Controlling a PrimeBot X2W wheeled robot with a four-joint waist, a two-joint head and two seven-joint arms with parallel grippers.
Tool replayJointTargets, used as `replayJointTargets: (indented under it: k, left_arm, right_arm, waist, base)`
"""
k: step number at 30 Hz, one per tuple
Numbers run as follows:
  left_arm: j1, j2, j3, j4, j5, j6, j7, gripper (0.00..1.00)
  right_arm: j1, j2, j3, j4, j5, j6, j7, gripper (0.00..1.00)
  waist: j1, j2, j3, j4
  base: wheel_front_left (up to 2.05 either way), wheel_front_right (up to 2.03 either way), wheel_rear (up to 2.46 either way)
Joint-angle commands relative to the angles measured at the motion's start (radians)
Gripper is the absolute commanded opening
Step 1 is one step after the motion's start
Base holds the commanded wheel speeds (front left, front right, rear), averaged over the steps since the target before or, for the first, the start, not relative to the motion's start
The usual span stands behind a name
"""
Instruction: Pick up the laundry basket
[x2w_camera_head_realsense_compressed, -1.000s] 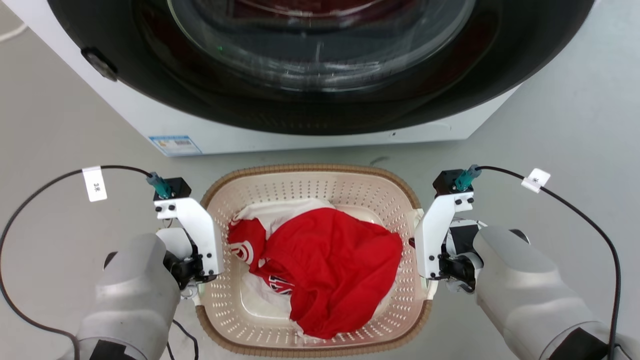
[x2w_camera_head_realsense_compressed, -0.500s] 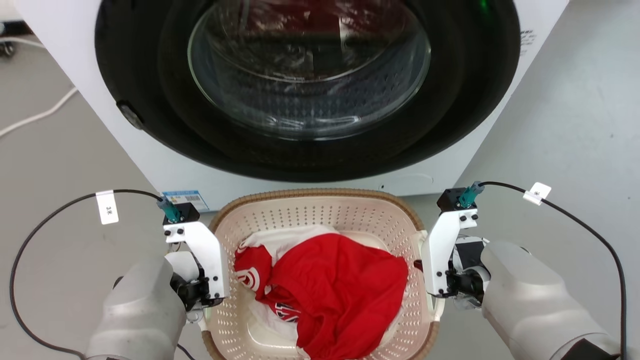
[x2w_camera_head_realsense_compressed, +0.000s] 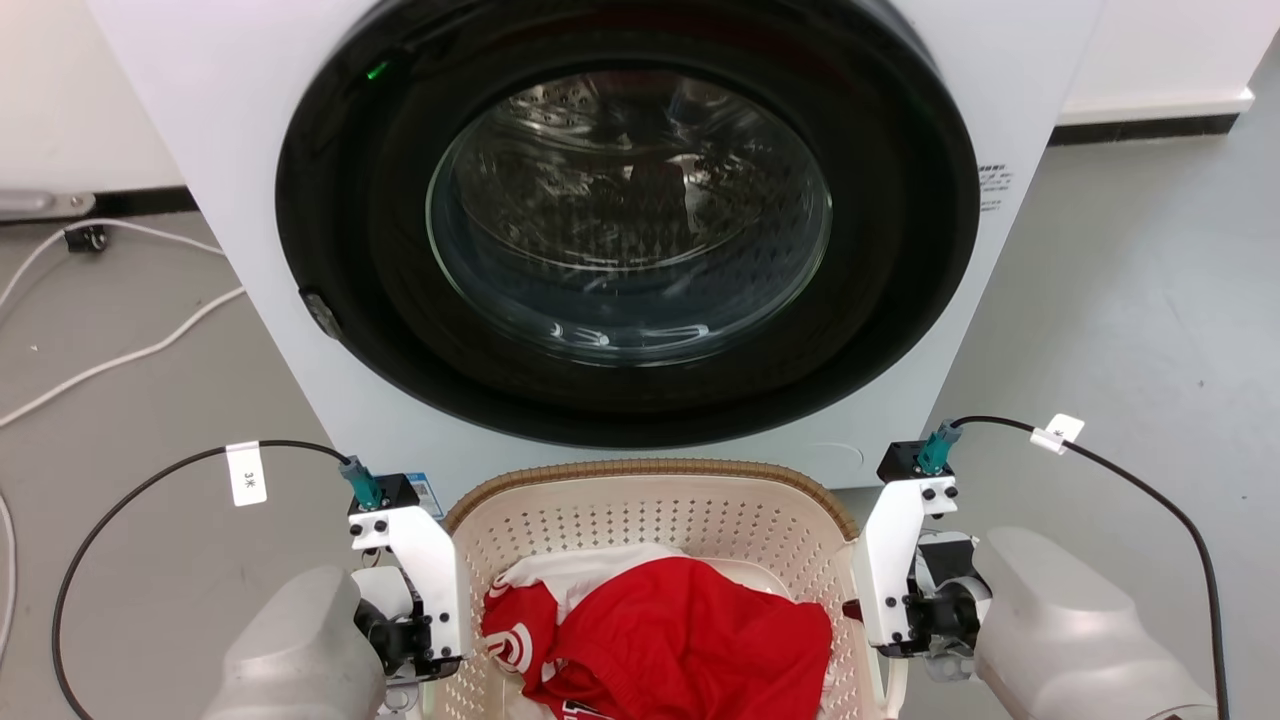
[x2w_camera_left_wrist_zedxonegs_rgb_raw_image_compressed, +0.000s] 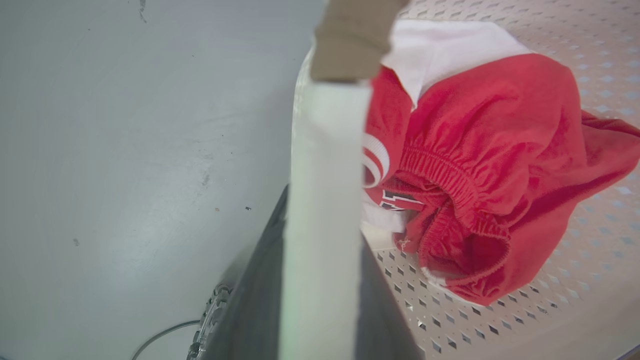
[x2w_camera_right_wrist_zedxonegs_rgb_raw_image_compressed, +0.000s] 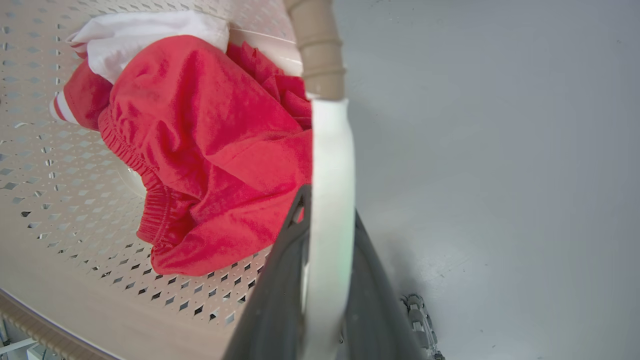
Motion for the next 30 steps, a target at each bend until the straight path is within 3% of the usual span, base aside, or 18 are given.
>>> replayJointTargets:
  k: [1,17,30]
  left_arm:
    - [0.001,0.024,0.003,0.0,-0.006,0.003,0.001,0.0]
    - [0.006,0.006,-0.01,0.002,-0.023,0.018,0.093,0.0]
    - [0.025,0.004,-0.02,0.001,-0.033,0.015,0.086,0.0]
  right_arm:
    - [0.005,-0.031,0.0,0.009,-0.007,-0.002,0.013,0.0]
    - [-0.032,-0.03,0.006,0.009,-0.029,-0.002,0.09,0.0]
    - [0.009,-0.032,-0.017,0.009,-0.026,-0.002,0.139,0.0]
  waist:
    - [0.0002,-0.0001,-0.019,0.001]
    - [0.0002,-0.0001,-0.051,0.007]
    - [0.0002,-0.0001,-0.066,0.004]
  base:
    - [0.0,0.0,0.0]
    - [0.0,0.0,0.0]
    - [0.0,0.0,0.0]
